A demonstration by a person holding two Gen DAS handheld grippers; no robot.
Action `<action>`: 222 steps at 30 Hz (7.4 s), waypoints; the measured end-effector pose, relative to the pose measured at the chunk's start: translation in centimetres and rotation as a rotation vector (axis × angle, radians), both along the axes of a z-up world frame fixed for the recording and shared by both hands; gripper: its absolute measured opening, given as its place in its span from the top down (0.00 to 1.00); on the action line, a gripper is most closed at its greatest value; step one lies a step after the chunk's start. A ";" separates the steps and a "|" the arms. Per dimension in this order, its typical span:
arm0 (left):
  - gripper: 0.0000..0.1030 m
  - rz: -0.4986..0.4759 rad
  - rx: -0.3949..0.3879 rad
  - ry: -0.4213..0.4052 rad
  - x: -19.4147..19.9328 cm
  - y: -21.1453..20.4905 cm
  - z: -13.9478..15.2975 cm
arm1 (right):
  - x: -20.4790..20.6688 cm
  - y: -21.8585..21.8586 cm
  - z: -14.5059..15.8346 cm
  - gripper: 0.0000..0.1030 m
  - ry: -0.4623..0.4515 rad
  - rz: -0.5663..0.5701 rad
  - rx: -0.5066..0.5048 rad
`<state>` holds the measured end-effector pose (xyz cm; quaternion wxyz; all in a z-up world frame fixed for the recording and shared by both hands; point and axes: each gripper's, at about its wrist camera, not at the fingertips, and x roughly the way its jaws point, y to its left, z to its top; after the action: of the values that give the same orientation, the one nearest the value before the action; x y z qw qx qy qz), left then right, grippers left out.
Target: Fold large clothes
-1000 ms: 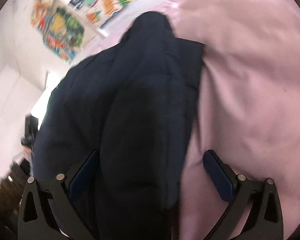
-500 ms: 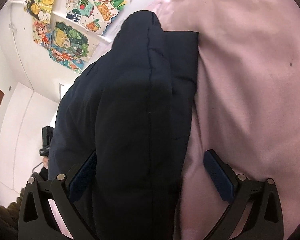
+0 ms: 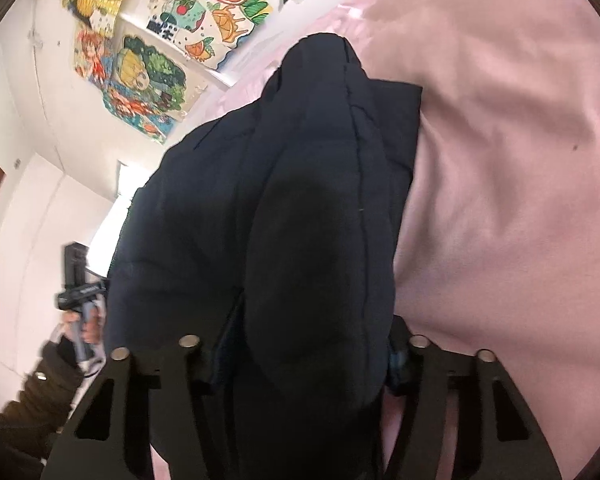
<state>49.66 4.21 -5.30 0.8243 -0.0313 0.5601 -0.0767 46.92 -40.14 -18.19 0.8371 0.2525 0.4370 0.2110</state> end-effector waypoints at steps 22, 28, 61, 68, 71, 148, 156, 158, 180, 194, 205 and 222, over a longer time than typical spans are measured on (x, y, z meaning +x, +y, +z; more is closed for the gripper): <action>0.87 0.011 0.134 -0.133 -10.4 -3.4 10.7 | -9.0 4.2 16.3 0.82 0.004 -0.030 -0.405; 0.85 0.038 0.126 -0.130 -8.9 -2.2 8.4 | -5.8 0.3 11.7 0.34 0.043 -0.067 -0.421; 0.93 0.094 -0.070 -0.237 -15.4 1.5 12.2 | -8.1 3.7 17.1 0.78 0.026 0.001 -0.179; 0.93 0.060 -0.063 -0.250 -20.0 1.4 12.7 | -15.6 5.1 19.5 0.78 -0.021 -0.026 -0.238; 0.92 0.049 -0.088 -0.235 -18.7 2.2 11.7 | -17.6 3.9 17.5 0.78 0.009 -0.061 -0.230; 0.00 0.060 0.108 -0.630 -52.0 -0.8 18.1 | -47.6 10.4 18.1 0.01 -0.460 -0.437 -0.428; 0.00 0.039 0.106 -0.690 -57.4 -1.1 16.7 | -52.8 14.6 18.8 0.01 -0.565 -0.369 -0.514; 0.00 0.042 0.129 -0.697 -58.3 -1.0 15.8 | -53.9 15.5 18.5 0.01 -0.579 -0.357 -0.512; 0.00 0.055 0.127 -0.668 -58.5 -0.9 13.5 | -53.7 16.2 16.9 0.01 -0.529 -0.313 -0.537; 0.00 0.053 0.128 -0.669 -58.4 -0.3 13.5 | -53.4 16.8 16.5 0.01 -0.518 -0.289 -0.543; 0.00 0.058 0.130 -0.667 -58.2 0.0 13.3 | -53.3 16.9 16.4 0.01 -0.510 -0.285 -0.547; 0.00 0.057 0.134 -0.671 -58.0 0.5 13.2 | -53.3 16.8 16.5 0.01 -0.511 -0.285 -0.547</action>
<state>-8.38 4.70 7.92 0.9646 0.0343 0.2604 -0.0228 -6.34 -23.30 -1.72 0.9761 0.0177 0.2153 0.0249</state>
